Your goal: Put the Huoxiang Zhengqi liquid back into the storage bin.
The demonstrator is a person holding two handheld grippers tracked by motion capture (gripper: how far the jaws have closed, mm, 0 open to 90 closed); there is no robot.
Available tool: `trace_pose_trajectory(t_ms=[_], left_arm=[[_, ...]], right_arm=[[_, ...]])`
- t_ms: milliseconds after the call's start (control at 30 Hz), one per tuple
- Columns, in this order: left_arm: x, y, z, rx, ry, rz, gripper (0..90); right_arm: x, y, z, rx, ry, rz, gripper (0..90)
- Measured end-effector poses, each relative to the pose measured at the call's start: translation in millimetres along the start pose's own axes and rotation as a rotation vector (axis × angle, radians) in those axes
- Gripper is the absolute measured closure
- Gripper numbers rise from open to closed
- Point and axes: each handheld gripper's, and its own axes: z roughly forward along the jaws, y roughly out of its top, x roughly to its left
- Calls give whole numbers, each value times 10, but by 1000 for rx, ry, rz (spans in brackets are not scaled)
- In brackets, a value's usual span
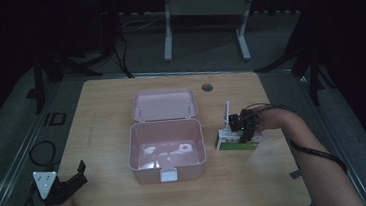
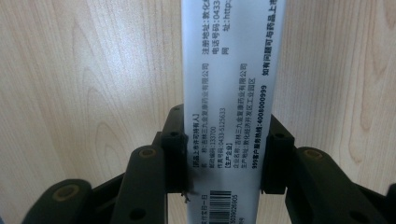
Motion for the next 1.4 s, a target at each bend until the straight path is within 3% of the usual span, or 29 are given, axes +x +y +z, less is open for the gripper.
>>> trace_pose_trajectory(t_ms=[233, 733, 1400], left_arm=[[-1, 0, 0, 1, 1, 1, 14], [-4, 0, 0, 0, 5, 3, 13], [-11, 0, 1, -1, 9, 5, 13]], right_arm=[[67, -9, -100, 10, 16, -7, 619], [262, 13, -476, -11, -3, -16, 619], [463, -10, -973, -11, -8, 35, 620]])
